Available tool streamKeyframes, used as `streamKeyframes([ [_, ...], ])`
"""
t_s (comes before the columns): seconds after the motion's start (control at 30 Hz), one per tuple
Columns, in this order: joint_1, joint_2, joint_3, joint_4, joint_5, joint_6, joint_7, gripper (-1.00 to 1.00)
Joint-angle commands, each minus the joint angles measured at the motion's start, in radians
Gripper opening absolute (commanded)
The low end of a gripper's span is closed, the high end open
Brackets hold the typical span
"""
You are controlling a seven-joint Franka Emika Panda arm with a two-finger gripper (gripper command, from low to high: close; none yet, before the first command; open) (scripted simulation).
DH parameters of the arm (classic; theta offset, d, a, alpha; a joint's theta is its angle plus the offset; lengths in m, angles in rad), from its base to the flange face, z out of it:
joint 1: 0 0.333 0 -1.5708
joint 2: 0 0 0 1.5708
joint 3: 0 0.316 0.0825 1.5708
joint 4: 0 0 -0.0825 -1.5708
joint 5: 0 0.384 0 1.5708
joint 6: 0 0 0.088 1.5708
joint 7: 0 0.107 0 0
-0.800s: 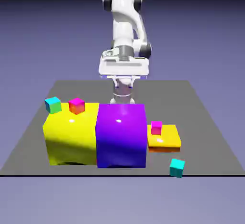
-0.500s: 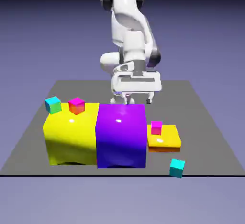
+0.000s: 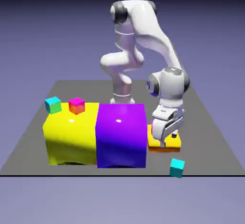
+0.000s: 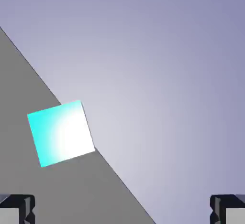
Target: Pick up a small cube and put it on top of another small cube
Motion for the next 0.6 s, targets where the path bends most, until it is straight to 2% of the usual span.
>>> streamKeyframes([
  [0.0, 0.015, 0.036, -0.001, 0.027, -0.003, -0.021, -0.021, 0.00],
  [0.17, 0.070, 0.164, -0.005, 0.124, -0.014, -0.094, -0.095, 0.00],
  [0.3, 0.066, 0.306, -0.010, 0.138, -0.020, 0.033, -0.089, 0.00],
  [0.33, 0.066, 0.306, -0.010, 0.138, -0.020, 0.033, -0.089, -1.00],
  [0.5, 0.069, 0.161, -0.004, 0.121, -0.014, -0.094, -0.094, -1.00],
  [0.57, 0.064, 0.088, 0.009, 0.058, -0.008, -0.105, -0.077, -1.00],
])
